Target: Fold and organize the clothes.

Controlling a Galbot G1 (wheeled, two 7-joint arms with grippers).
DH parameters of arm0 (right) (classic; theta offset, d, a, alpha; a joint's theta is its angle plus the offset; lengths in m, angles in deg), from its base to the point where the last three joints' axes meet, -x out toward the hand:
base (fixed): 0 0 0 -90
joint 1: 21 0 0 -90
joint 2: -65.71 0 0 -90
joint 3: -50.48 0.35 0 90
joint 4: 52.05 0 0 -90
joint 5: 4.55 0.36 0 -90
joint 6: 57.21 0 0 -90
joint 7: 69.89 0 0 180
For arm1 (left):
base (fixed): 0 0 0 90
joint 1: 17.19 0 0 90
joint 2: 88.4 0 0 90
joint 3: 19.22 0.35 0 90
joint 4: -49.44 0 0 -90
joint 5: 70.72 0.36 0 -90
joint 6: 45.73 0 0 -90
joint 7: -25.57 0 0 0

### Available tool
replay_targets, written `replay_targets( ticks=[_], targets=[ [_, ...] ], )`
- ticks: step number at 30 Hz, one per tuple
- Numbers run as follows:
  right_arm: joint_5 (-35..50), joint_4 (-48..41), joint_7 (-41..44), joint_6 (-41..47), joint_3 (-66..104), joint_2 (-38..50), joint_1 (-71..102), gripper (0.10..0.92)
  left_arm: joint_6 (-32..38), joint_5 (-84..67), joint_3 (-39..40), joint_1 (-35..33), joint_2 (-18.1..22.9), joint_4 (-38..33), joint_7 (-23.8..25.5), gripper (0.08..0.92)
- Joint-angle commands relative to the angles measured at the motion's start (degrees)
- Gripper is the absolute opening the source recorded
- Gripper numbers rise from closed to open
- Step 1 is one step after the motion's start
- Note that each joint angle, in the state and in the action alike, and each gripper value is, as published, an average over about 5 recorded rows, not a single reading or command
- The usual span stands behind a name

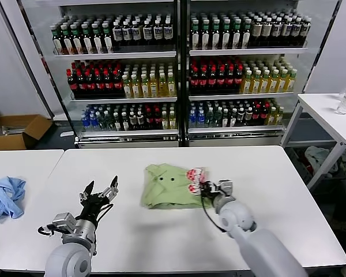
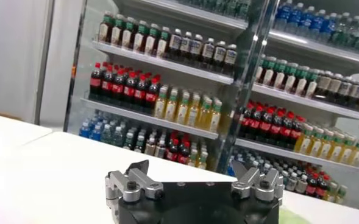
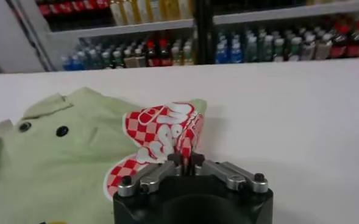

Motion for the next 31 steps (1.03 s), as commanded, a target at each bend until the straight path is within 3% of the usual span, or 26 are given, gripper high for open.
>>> replay_targets(
  ticks=[1, 10, 20, 23, 31],
  targets=[
    [-12.64, 6.09, 6.85, -7.79, 7.92, 10.14, 2.72, 0.232, 0.71, 3.39, 0.59, -0.81, -0.03, -0.44, 0.5, 0.823],
    [-24.0, 20.49, 3.85, -25.36, 16.91, 9.92, 20.57, 0.492, 3.3, 8.73, 1.54, -3.27, -0.11, -2.65, 2.67, 0.823],
    [-25.99, 27.95, 3.28, -29.06, 23.82, 8.58, 30.09, 0.772, 4.98, 12.41, 0.81, -7.5, 0.47, -6.46, 3.56, 0.823],
    [-25.0, 29.34, 3.22, -28.92, 25.18, 8.56, 31.73, 0.813, 4.98, 12.41, 0.65, -8.41, 0.49, -7.28, 3.75, 0.823],
    [-24.25, 30.41, 1.61, -28.25, 26.08, 7.85, 32.98, 0.823, 4.98, 12.43, 0.38, -9.54, 0.73, -8.42, 3.89, 0.823]
  ],
)
